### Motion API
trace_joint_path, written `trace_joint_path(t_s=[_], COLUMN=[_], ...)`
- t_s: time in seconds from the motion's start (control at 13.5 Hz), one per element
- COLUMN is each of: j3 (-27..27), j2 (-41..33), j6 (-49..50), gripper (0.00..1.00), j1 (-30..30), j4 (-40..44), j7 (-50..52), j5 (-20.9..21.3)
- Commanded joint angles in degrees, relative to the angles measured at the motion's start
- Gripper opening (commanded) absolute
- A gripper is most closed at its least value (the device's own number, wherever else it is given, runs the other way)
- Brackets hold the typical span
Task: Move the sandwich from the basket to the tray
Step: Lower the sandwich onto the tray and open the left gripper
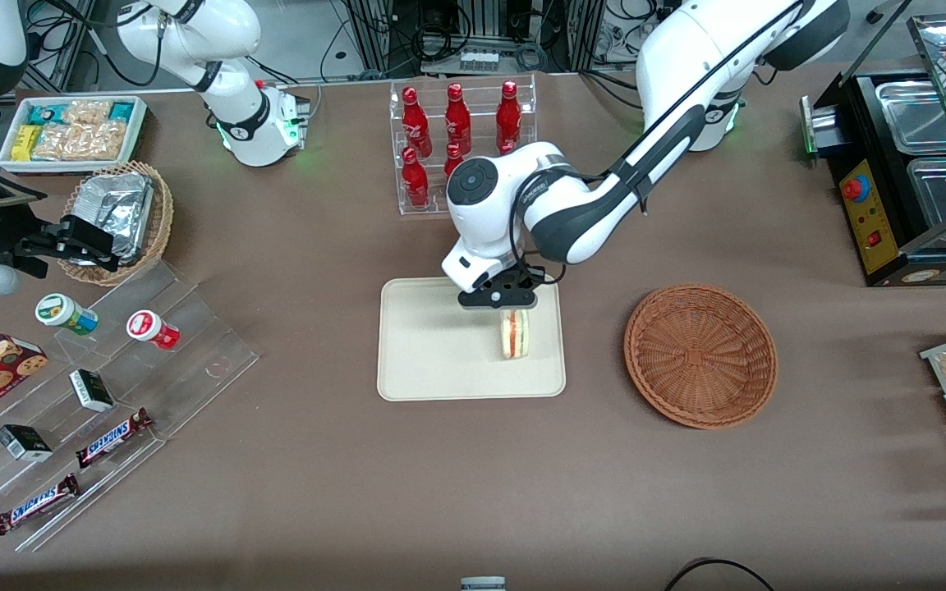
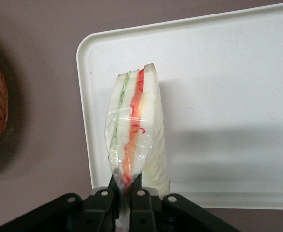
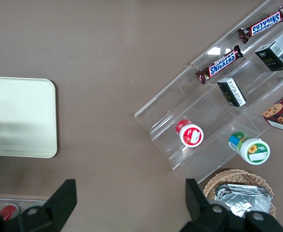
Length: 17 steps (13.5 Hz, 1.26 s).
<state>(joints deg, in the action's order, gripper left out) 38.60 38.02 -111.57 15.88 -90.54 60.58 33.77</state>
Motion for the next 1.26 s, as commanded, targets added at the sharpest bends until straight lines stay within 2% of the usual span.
trace_joint_path(t_s=[0.0,0.82,0.89,0.97,1.04,1.19], j3=[-0.19,-0.46,-0.46,-0.46,-0.46,-0.46], j2=[2.93,7.16,7.33,7.34,7.34,7.34], j6=[1.09,-1.1,-1.1,-1.02,-1.02,-1.02], gripper=[0.0,0.0,0.23,0.68,1.0,1.0], j1=[0.9,1.26,1.26,1.34,1.6,1.61], j4=[2.74,4.5,4.76,5.11,5.11,5.2], j7=[-2.03,-1.34,-0.47,-0.02,0.07,0.68], j5=[1.29,4.37,4.37,4.54,4.55,4.2])
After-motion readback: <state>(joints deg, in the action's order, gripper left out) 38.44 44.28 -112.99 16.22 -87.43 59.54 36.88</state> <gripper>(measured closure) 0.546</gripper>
